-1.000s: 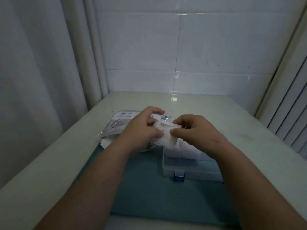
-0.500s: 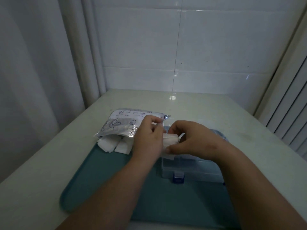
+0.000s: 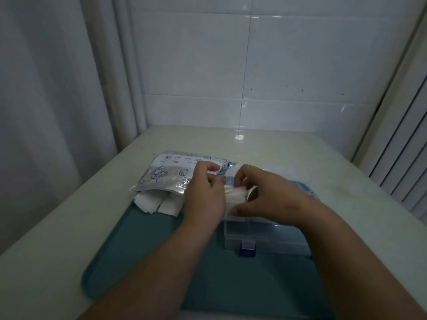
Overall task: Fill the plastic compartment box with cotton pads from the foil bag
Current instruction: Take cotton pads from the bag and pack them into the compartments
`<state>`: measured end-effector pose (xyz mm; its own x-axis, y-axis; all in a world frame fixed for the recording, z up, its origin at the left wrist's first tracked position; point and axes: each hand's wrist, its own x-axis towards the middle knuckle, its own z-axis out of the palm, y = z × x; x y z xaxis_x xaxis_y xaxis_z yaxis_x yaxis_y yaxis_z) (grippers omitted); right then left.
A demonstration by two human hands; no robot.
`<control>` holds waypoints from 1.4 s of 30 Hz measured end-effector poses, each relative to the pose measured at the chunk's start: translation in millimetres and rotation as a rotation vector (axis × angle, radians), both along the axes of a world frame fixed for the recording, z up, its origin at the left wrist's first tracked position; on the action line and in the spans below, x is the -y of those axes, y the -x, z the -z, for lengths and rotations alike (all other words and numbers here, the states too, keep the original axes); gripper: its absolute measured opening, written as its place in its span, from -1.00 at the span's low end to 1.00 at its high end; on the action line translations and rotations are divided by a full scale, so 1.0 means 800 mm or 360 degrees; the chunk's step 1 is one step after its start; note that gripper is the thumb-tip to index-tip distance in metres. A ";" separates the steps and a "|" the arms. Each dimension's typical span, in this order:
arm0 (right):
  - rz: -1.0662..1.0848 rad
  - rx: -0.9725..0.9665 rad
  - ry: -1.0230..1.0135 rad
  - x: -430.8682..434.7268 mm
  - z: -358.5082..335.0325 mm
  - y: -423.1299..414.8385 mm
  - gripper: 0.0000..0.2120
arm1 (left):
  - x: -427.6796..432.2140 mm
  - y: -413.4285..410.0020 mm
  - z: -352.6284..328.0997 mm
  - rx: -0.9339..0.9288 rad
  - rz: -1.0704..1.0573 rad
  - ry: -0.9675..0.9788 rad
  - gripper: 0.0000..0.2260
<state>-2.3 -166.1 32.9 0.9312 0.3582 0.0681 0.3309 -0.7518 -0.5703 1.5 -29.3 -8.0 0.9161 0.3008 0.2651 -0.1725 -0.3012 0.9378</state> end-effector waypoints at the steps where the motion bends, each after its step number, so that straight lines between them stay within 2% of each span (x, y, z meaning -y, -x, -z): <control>1: -0.0011 0.0013 0.0019 -0.001 0.000 0.000 -0.65 | 0.001 0.000 0.000 0.0008 0.0014 0.0017 -0.89; 5: 0.0014 0.0070 0.0008 0.002 0.001 -0.001 -0.71 | 0.003 0.003 0.001 0.0032 0.0076 0.0042 -0.94; 10: 0.0038 0.0117 -0.0027 0.000 0.002 0.000 -0.74 | 0.005 0.006 -0.002 0.0060 0.0083 0.0027 -0.89; 13: 0.0119 0.0119 -0.0143 0.009 -0.003 -0.004 -0.75 | 0.004 0.010 -0.009 0.0044 0.0179 0.0236 -0.83; 17: 0.0259 0.0092 -0.0459 0.023 -0.009 -0.009 -0.78 | -0.001 0.011 -0.011 0.0015 0.0400 0.0460 -0.91; 21: 0.0361 0.0057 -0.0680 0.029 -0.006 -0.014 -0.79 | 0.004 0.008 -0.008 0.0036 0.0397 0.0313 -0.65; 26: 0.0395 0.0086 -0.0493 0.035 -0.006 -0.016 -0.83 | 0.008 -0.001 -0.013 -0.0030 0.0386 0.0317 -0.60; 30: 0.0444 0.0089 -0.0481 0.046 -0.010 -0.017 -0.85 | 0.017 -0.015 -0.025 -0.0136 0.0532 0.0265 -0.64; 36: 0.0622 0.0070 -0.0668 0.069 -0.013 -0.021 -0.88 | 0.052 -0.031 -0.035 -0.0261 0.0537 0.0222 -0.75; 39: 0.0728 0.0021 -0.0624 0.081 -0.013 -0.026 -0.91 | 0.069 -0.036 -0.036 -0.0322 0.0589 0.0189 -0.73; 42: 0.0785 -0.0071 -0.0514 0.089 -0.013 -0.028 -0.95 | 0.080 -0.037 -0.031 -0.0281 0.0614 0.0030 -0.80</control>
<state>20.0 -237.2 42.9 0.9870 -0.1499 0.0583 -0.0433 -0.5969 -0.8012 31.4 -93.7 16.8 0.9933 -0.0696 0.0917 -0.1054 -0.2283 0.9679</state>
